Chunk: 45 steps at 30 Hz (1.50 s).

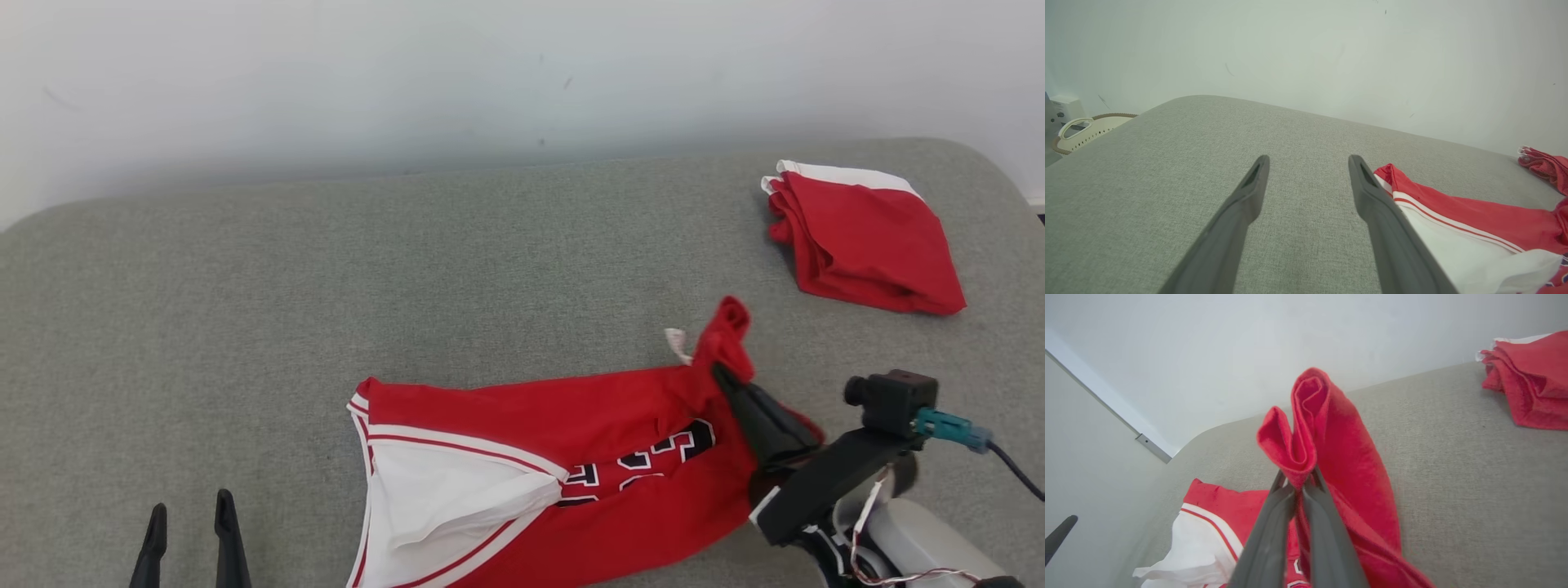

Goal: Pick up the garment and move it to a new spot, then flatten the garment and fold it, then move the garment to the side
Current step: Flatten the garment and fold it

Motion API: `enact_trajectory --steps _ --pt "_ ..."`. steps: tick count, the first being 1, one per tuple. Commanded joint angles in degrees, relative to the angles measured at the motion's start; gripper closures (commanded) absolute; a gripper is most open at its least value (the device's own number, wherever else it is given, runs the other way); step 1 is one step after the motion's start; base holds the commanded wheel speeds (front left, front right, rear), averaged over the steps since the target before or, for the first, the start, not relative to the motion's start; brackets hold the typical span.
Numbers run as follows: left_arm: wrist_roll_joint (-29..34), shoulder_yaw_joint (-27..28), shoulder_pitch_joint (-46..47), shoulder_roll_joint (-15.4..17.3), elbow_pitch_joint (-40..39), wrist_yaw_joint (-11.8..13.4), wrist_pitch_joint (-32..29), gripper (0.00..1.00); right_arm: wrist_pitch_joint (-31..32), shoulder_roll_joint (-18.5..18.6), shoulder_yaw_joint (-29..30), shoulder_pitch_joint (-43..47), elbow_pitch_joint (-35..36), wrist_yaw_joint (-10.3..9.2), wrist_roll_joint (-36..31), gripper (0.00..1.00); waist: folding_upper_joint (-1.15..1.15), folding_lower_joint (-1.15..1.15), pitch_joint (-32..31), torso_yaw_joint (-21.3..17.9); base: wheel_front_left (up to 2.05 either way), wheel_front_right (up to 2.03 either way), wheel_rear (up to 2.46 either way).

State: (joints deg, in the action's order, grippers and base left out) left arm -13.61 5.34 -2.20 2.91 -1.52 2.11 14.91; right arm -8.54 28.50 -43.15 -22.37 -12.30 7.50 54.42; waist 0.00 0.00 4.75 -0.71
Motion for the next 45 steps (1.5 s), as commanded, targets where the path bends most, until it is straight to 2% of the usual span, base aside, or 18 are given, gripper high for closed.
enact_trajectory --steps 1,11,20,30,38,45 --pt "-0.01 -0.06 0.13 0.01 0.04 -0.08 0.24 0.00 0.07 0.13 -1.07 -0.45 1.35 -0.02 1.26 1.00 0.00 0.00 0.05 0.42 0.00 0.00 0.00" --pt "-0.37 -0.76 1.21 0.01 0.89 -0.30 0.24 0.00 0.22 -3.64 -9.99 -4.33 6.58 -0.02 8.89 1.00 0.00 0.00 0.42 2.82 0.00 0.00 0.00" --pt "-0.76 -2.28 2.35 0.02 2.02 -0.46 0.24 0.00 -1.15 -8.17 -16.69 -8.84 3.66 -0.01 10.82 1.00 0.00 0.00 0.66 5.32 0.00 0.00 0.00" --pt "-0.98 -3.72 3.49 0.02 2.75 -0.56 0.24 0.00 -2.50 -14.23 -20.52 -13.58 -6.82 -0.01 11.00 1.00 0.00 0.00 1.27 7.75 0.00 0.00 0.00" --pt "-1.44 -5.09 4.30 0.01 4.17 -0.72 0.24 0.00 -3.05 -20.15 -22.18 -16.95 -18.60 0.00 12.84 1.00 0.00 0.00 1.24 10.12 0.00 0.00 0.00" --pt "-1.79 -5.68 4.59 0.02 5.17 -0.76 0.24 0.00 -4.25 -22.84 -23.94 -18.33 -25.61 0.00 14.99 1.00 0.00 0.00 0.91 11.65 0.00 0.00 0.00"
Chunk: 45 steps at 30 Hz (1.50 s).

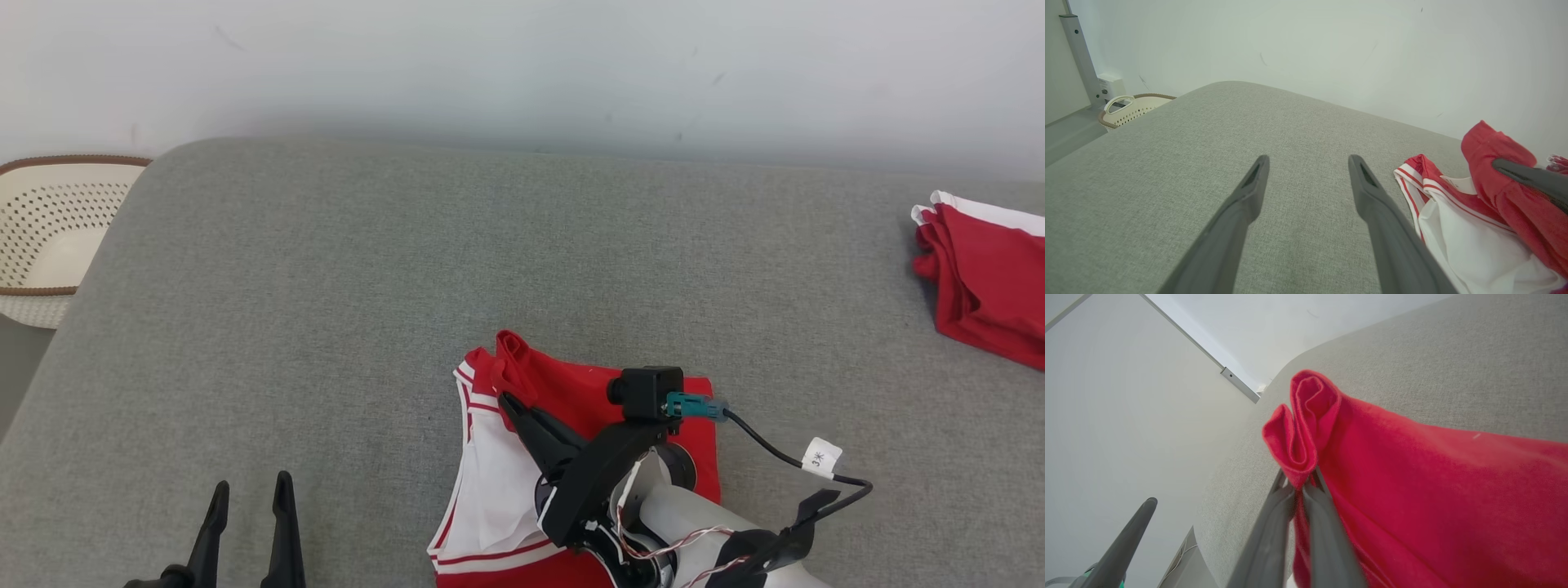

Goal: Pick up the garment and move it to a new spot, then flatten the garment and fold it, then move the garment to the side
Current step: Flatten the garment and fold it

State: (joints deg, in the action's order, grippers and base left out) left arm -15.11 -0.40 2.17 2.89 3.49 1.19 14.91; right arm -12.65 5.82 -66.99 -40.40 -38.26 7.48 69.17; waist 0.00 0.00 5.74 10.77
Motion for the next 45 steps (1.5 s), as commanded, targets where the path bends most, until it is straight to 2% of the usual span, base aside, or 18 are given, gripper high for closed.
enact_trajectory --steps 1,2,3,4,8,12,22,31,37,45 --pt "-0.34 0.03 0.20 0.03 0.21 0.24 0.24 0.00 -0.39 -0.46 -0.41 -0.43 -0.35 0.02 0.39 1.00 0.00 0.00 -0.10 0.30 0.00 0.00 0.00" --pt "-0.38 0.01 0.16 0.03 0.25 0.32 0.24 0.00 -0.54 -0.69 -0.72 -0.55 -0.95 0.02 0.54 0.75 0.00 0.00 -0.11 0.42 0.00 0.00 0.00" --pt "-0.42 -0.02 0.12 0.03 0.29 0.32 0.24 0.00 -0.68 -0.83 -0.95 -0.79 -1.49 0.02 0.73 0.44 0.00 0.00 -0.11 0.54 0.00 0.00 0.00" --pt "-0.41 0.00 0.07 0.03 0.33 0.32 0.24 0.00 -0.99 -0.93 -1.11 -1.08 -1.97 0.02 0.89 0.00 0.00 0.00 -0.12 0.64 0.00 0.00 0.00" --pt "-0.41 0.29 -0.21 0.03 0.39 0.34 0.24 0.00 -1.77 -1.17 -1.65 -1.63 -2.03 0.02 1.24 0.00 0.00 0.00 -0.18 0.69 0.00 0.00 0.00" --pt "-0.30 0.72 -0.75 0.03 0.24 0.54 0.24 0.00 -2.56 0.94 -0.16 -2.26 0.63 0.02 0.16 0.00 0.00 0.00 -0.38 0.12 0.00 0.00 0.00" --pt "-0.01 1.48 -1.18 0.03 -0.57 0.67 0.24 0.00 -2.57 8.27 12.81 2.51 8.28 0.02 -11.09 0.00 0.00 0.00 -0.44 -1.84 0.00 0.00 0.00" --pt "0.24 1.88 -1.60 0.02 -1.15 0.95 0.24 0.00 -2.58 12.55 19.49 8.15 10.33 0.02 -16.40 0.00 0.00 0.00 -0.48 -3.10 0.00 0.00 0.00" --pt "0.21 2.00 -1.50 0.03 -1.31 0.93 0.24 0.00 -0.07 14.03 19.16 10.88 7.12 0.02 -17.03 0.00 0.00 0.00 -0.22 -3.76 0.00 0.00 0.00" --pt "0.15 1.39 -1.65 0.02 -2.03 1.45 0.24 0.00 3.22 14.47 17.86 12.69 7.18 0.02 -16.41 0.00 0.00 0.00 0.68 -4.66 0.00 0.00 0.00"
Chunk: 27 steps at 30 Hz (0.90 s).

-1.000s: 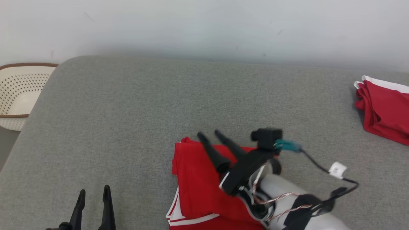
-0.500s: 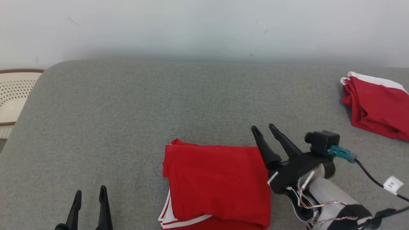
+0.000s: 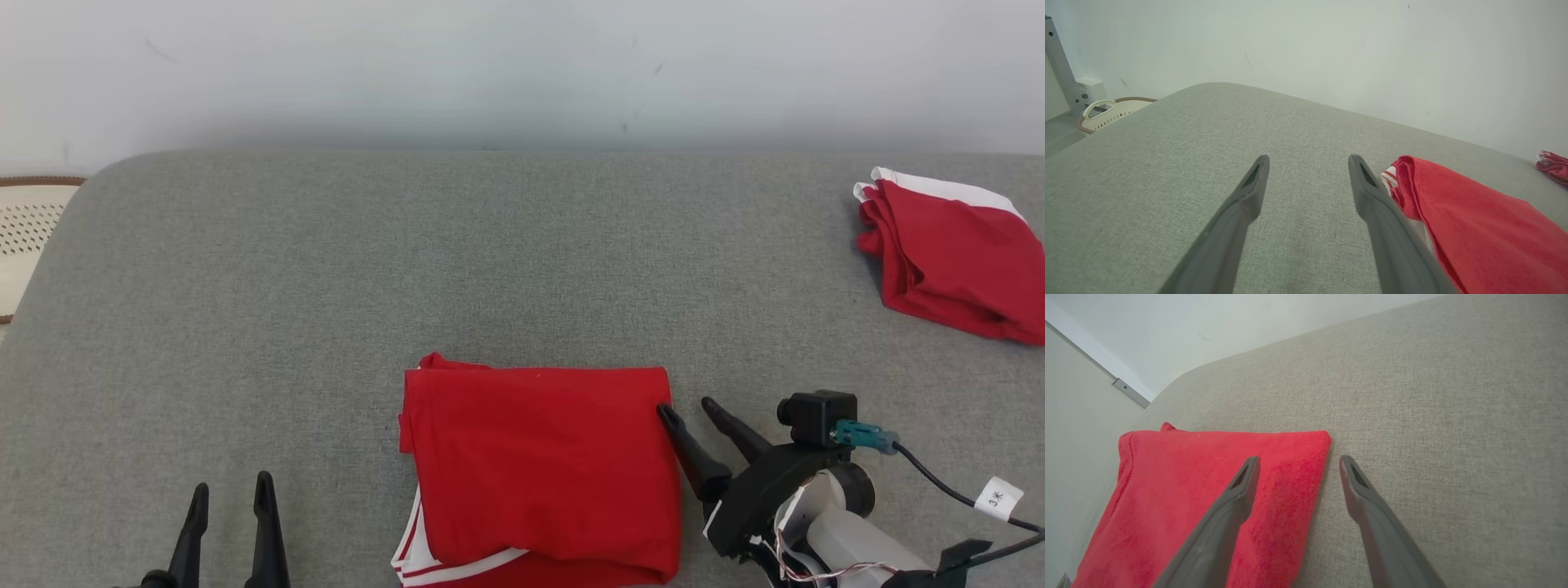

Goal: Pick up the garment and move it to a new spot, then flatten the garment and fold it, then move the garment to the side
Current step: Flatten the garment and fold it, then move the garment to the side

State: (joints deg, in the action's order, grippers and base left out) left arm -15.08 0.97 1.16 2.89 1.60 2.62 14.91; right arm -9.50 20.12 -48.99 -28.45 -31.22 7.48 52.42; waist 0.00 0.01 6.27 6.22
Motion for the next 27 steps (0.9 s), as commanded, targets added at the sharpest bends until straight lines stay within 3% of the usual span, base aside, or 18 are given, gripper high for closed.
enact_trajectory --steps 1,15,16,17,19,20,27 --pt "0.12 -0.01 -0.54 0.02 -0.16 0.06 0.24 0.00 0.53 0.10 -0.29 1.03 0.27 0.02 0.52 0.00 0.00 -0.01 0.24 -0.17 0.00 0.00 0.00" --pt "-0.01 -0.15 0.67 0.03 0.33 -0.26 0.24 0.00 6.00 -0.78 -2.65 4.75 2.52 0.02 4.37 0.00 0.00 -0.01 1.27 -0.29 0.00 0.00 0.00" --pt "0.00 -0.17 0.77 0.03 0.41 -0.34 0.24 0.00 6.29 -1.10 -2.73 4.80 2.33 0.02 5.14 0.06 0.00 -0.01 1.34 -0.28 0.00 0.00 0.00" --pt "0.01 -0.22 0.90 0.02 0.53 -0.45 0.24 0.00 6.60 -1.28 -2.99 4.68 2.08 0.02 5.41 0.25 0.00 -0.01 1.40 -0.23 0.00 0.00 0.00" --pt "0.08 -0.22 1.00 0.03 0.70 -0.68 0.24 0.00 6.37 -1.83 -3.42 4.05 1.91 0.02 5.91 0.85 0.00 -0.01 1.45 -0.15 0.00 0.00 0.00" --pt "0.14 -0.21 1.01 0.02 0.78 -0.78 0.24 0.00 6.04 -2.07 -3.69 3.74 2.07 0.02 5.94 1.00 0.00 -0.01 1.44 -0.10 0.00 0.00 0.00" --pt "0.26 0.06 0.89 0.03 0.96 -0.92 0.24 0.00 2.56 -0.45 -4.03 0.69 1.54 0.01 4.17 1.00 0.00 -0.01 1.15 -0.19 0.00 0.00 0.00"
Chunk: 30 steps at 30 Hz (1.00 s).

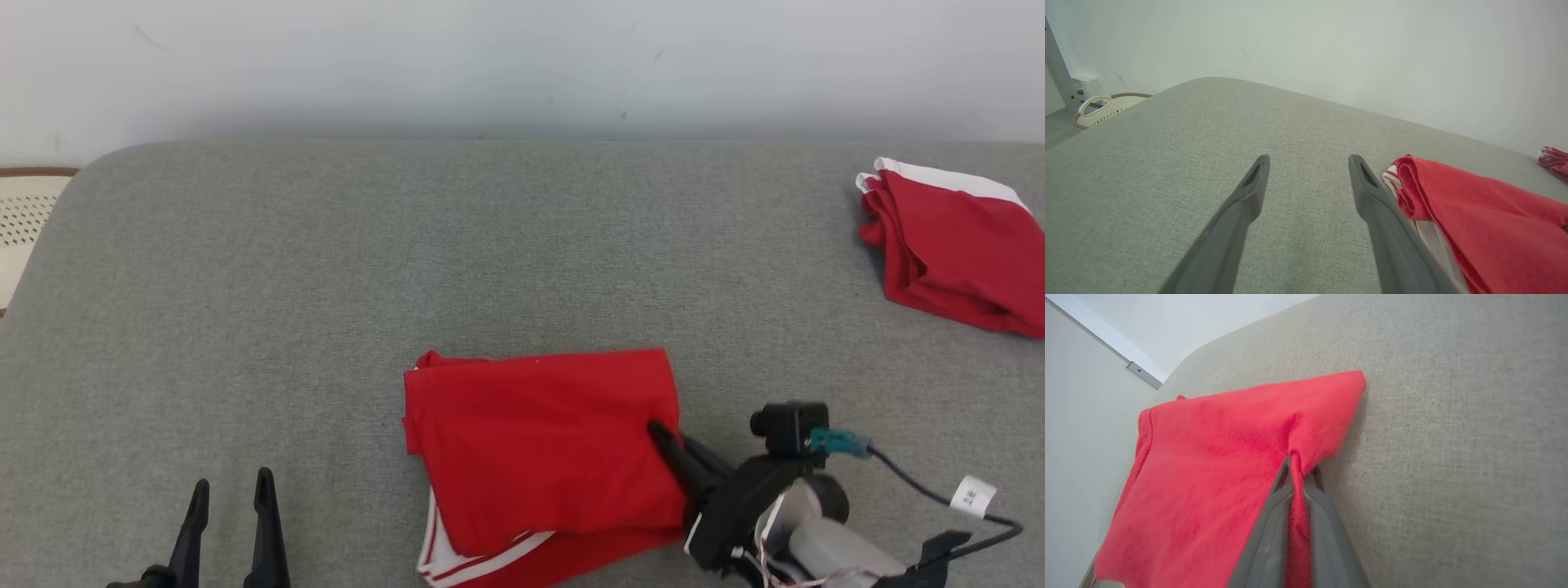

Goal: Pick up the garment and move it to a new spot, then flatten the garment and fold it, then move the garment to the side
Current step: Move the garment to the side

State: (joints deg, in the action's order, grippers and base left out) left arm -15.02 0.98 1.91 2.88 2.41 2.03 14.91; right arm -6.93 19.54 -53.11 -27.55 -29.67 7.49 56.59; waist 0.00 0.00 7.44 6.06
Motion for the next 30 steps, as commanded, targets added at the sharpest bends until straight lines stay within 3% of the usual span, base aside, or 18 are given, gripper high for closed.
enact_trajectory --steps 1,10,20,30 --pt "0.14 0.24 0.02 0.04 0.07 -0.24 0.24 0.00 -0.51 0.51 0.04 -0.86 -0.13 0.00 -0.39 1.00 0.00 0.00 -0.10 -0.25 0.00 0.00 0.00" --pt "0.55 0.08 0.70 0.04 -0.12 -0.63 0.24 0.00 -2.78 3.27 0.55 -9.98 -2.60 0.01 -1.84 1.00 0.00 0.00 1.03 -2.57 0.00 0.00 0.00" --pt "2.09 0.87 3.19 0.03 -2.02 -1.35 0.24 0.00 -4.54 7.08 1.08 -22.47 -7.38 0.00 -2.54 1.00 0.00 0.00 6.69 -4.59 0.00 0.00 0.00" --pt "4.92 4.64 4.54 0.91 -5.31 -2.81 0.23 0.00 -3.73 13.36 -3.67 -33.87 -9.91 0.00 -4.52 1.00 0.00 0.00 12.05 -7.93 0.00 0.00 0.00"
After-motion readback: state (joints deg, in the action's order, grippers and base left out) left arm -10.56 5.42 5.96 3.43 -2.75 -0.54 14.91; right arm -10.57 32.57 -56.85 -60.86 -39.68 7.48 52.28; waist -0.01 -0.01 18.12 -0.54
